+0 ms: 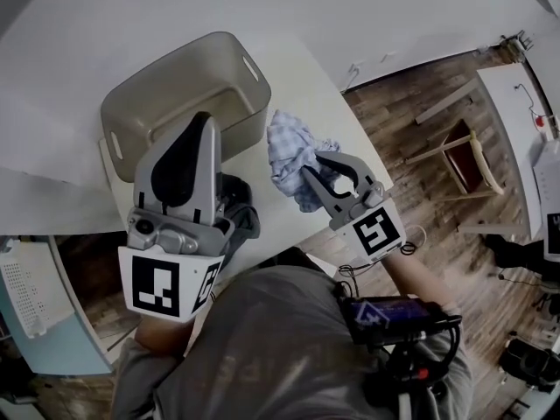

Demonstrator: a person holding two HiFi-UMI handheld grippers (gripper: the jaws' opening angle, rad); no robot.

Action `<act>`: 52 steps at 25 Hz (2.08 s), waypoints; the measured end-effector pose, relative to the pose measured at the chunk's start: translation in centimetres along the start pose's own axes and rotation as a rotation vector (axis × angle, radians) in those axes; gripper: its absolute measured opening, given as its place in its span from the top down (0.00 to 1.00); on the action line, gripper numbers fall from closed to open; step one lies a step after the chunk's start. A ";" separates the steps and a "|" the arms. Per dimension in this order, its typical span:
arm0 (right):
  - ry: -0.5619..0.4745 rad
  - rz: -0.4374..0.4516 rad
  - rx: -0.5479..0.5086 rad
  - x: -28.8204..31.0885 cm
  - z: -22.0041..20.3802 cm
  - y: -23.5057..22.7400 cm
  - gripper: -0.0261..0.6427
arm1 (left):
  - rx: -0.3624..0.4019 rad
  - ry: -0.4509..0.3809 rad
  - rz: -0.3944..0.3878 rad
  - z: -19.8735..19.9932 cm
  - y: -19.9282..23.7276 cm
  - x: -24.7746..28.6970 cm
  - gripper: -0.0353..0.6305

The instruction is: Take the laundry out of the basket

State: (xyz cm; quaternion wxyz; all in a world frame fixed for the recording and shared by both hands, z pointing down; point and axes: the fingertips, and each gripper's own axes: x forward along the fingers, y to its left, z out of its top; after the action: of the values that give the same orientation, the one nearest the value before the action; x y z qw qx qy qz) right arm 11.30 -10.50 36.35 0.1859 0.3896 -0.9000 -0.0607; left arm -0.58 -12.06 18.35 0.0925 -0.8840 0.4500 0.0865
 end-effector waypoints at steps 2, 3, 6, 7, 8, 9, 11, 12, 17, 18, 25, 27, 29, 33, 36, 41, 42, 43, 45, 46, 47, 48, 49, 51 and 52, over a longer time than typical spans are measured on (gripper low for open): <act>0.036 0.002 0.036 0.7 -3.2 0.3 0.85 | 0.003 0.008 -0.002 -0.2 -0.1 0.3 0.93; 0.052 0.002 0.049 1.2 -4.8 0.5 0.85 | 0.004 0.012 -0.002 -0.3 -0.2 0.5 0.93; 0.114 0.012 0.079 2.4 -8.8 1.3 0.84 | 0.006 0.022 0.005 -0.5 -0.2 0.7 0.94; 0.132 0.017 0.090 2.7 -9.8 1.5 0.84 | 0.007 0.025 0.008 -0.5 -0.1 0.8 0.93; 0.146 0.021 0.100 3.0 -10.6 1.7 0.84 | 0.008 0.029 0.012 -0.6 -0.1 0.8 0.93; 0.153 0.026 0.111 3.3 -11.2 1.9 0.84 | 0.010 0.033 0.015 -0.7 0.0 0.8 0.93; 0.162 0.041 0.123 4.1 -12.1 2.4 0.84 | 0.012 0.040 0.026 -0.9 0.2 0.8 0.93; 0.168 0.051 0.124 4.4 -12.5 2.7 0.83 | 0.013 0.042 0.033 -1.0 0.4 0.7 0.93; 0.198 0.102 0.131 5.7 -13.7 3.7 0.80 | 0.022 0.048 0.074 -1.0 0.8 0.0 0.93; 0.205 0.113 0.137 6.0 -13.9 3.8 0.79 | 0.024 0.048 0.083 -1.0 0.9 -0.2 0.93; 0.222 0.184 0.134 6.9 -13.7 4.4 0.64 | 0.038 0.059 0.166 -1.0 2.1 -2.0 0.93; 0.169 0.185 0.154 6.9 -11.6 4.0 0.64 | 0.039 0.064 0.193 -1.2 2.7 -2.6 0.93; 0.085 0.177 0.184 6.8 -8.2 3.2 0.64 | 0.041 0.068 0.220 -1.4 3.1 -3.3 0.93; -0.116 0.161 0.221 6.7 0.2 1.7 0.66 | 0.049 0.057 0.282 -1.2 3.9 -4.5 0.93; -0.256 0.192 0.248 7.1 6.7 1.8 0.72 | 0.050 0.037 0.329 -0.8 4.6 -5.2 0.93; -0.410 0.210 0.267 8.6 14.9 3.2 0.92 | 0.066 0.010 0.419 0.2 6.2 -6.5 0.93; -0.425 0.211 0.263 8.7 16.0 3.6 0.93 | 0.073 0.009 0.426 0.4 6.4 -6.6 0.93; -0.436 0.213 0.256 8.8 16.9 4.0 0.94 | 0.079 0.008 0.432 0.5 6.5 -6.8 0.93; -0.446 0.218 0.235 9.0 18.1 4.8 0.94 | 0.086 0.009 0.441 0.7 6.6 -7.1 0.93; -0.448 0.222 0.223 9.0 18.4 5.2 0.95 | 0.088 0.011 0.444 0.7 6.7 -7.2 0.93; -0.448 0.226 0.212 9.1 18.6 5.5 0.95 | 0.091 0.016 0.448 0.7 6.7 -7.2 0.93; -0.447 0.231 0.202 9.2 18.7 5.7 0.95 | 0.094 0.021 0.453 0.6 6.8 -7.2 0.93; -0.443 0.234 0.196 9.3 18.7 5.9 0.95 | 0.097 0.027 0.458 0.5 6.9 -7.2 0.93; -0.432 0.234 0.192 9.5 18.5 6.0 0.95 | 0.099 0.038 0.466 0.1 7.0 -7.1 0.93; -0.427 0.232 0.193 9.5 18.4 5.9 0.95 | 0.098 0.044 0.470 -0.1 7.1 -7.1 0.94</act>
State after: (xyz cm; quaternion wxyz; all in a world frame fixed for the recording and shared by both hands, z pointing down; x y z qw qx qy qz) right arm -5.72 -13.96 23.58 -0.0405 0.2779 -0.9592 -0.0339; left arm -10.40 -10.67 19.54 0.1028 -0.7512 0.6489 0.0646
